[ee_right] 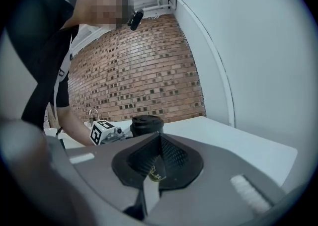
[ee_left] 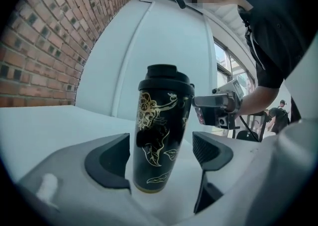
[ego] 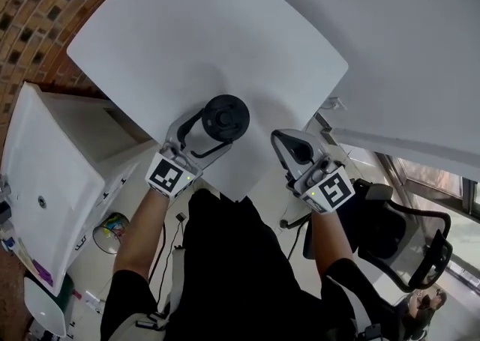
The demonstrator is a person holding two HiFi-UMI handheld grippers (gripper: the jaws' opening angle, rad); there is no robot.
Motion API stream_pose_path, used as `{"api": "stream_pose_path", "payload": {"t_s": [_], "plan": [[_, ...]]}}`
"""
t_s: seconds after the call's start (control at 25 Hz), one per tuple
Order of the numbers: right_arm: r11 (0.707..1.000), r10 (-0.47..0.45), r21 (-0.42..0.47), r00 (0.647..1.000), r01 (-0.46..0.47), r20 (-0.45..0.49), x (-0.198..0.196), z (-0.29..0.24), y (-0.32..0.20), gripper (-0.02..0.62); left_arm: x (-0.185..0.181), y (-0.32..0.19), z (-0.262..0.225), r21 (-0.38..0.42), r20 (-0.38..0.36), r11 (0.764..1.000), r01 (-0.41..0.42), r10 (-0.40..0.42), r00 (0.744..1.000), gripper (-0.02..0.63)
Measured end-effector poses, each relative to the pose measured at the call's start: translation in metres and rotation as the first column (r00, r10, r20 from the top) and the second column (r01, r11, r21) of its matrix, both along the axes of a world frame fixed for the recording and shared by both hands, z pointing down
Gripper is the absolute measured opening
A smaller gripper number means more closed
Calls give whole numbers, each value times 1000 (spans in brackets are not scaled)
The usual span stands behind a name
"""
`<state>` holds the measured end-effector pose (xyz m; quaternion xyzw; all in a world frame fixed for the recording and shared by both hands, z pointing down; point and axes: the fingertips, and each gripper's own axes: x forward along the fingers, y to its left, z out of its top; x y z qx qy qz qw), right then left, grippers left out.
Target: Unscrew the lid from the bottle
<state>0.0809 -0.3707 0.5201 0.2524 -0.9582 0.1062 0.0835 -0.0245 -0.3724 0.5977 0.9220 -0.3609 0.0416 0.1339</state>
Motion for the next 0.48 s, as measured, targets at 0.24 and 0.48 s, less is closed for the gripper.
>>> {"api": "stream_pose_path", "payload": {"t_s": [0.24, 0.48], "plan": [[999, 32, -43, 999, -31, 12, 7, 21, -6, 6, 15, -19, 14, 27, 53, 999, -18, 17, 998, 407], [999, 40, -31, 999, -39, 36, -6, 4, -17, 6, 21, -24, 14, 17, 49, 999, -48, 47, 998, 405]]}}
